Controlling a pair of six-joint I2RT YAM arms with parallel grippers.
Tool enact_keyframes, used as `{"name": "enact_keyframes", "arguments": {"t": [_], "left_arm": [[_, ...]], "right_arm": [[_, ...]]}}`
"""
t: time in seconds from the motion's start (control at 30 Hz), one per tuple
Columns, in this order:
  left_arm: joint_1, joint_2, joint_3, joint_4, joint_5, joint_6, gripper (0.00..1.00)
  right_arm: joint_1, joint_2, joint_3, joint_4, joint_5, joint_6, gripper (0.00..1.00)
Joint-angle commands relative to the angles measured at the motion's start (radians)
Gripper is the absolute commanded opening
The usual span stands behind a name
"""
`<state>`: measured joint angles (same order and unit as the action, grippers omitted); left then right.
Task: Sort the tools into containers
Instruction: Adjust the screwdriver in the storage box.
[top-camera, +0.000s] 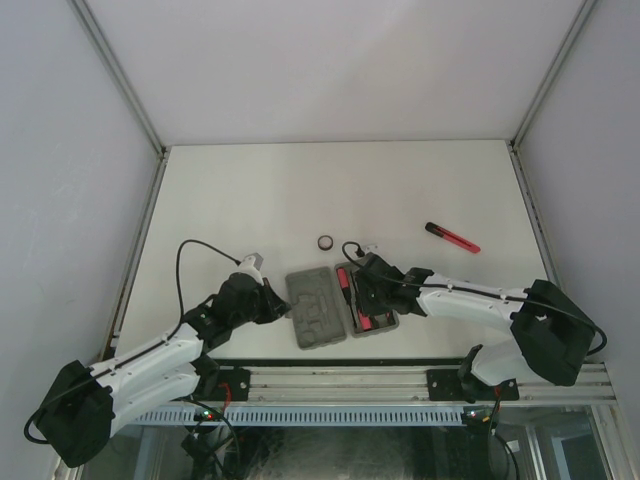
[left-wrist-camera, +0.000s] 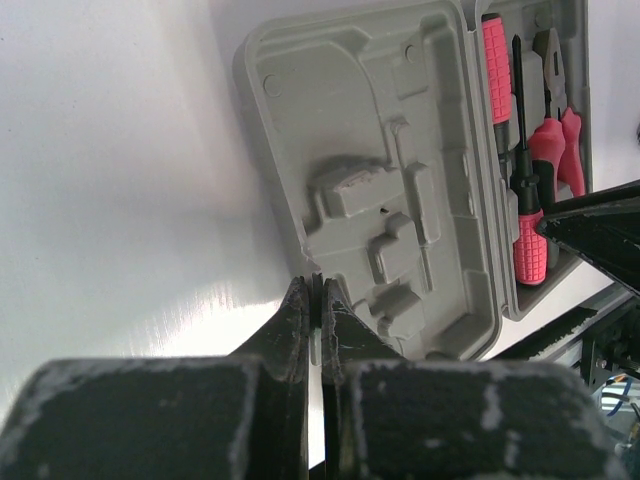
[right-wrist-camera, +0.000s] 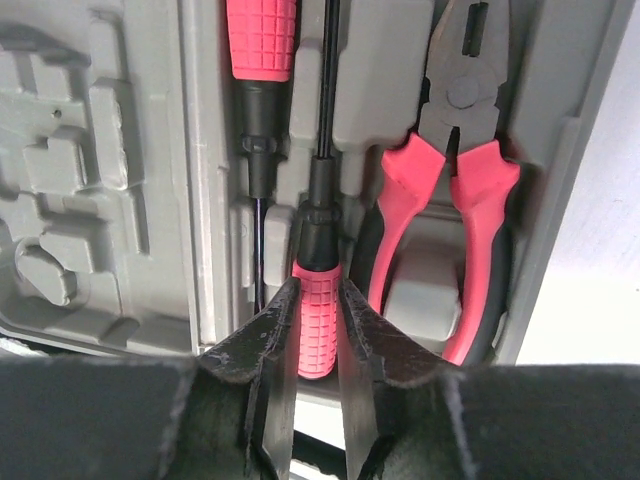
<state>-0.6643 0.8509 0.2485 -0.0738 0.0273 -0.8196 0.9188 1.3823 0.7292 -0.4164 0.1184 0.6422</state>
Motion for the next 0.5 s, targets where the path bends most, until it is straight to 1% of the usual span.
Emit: {"name": "enact_keyframes", "arguments": {"t": [0.0, 0.3, 0.47], "left_arm": [[0.003, 0.007, 0.012, -0.001, 0.019, 0.043, 0.00], [0.003, 0.000, 0.011, -0.006, 0.013, 0.037, 0.00], [0.003, 0.000, 0.012, -0.011, 0.011, 0.037, 0.00]], "right_arm": [[0.014, 0.014, 0.035, 0.017, 0.011, -0.011, 0.19], [0.033, 0.028, 0.043, -0.093, 0.003, 0.020, 0.17], [0.051, 0.031, 0.044, -0.115, -0.017, 0.024, 0.16]]}}
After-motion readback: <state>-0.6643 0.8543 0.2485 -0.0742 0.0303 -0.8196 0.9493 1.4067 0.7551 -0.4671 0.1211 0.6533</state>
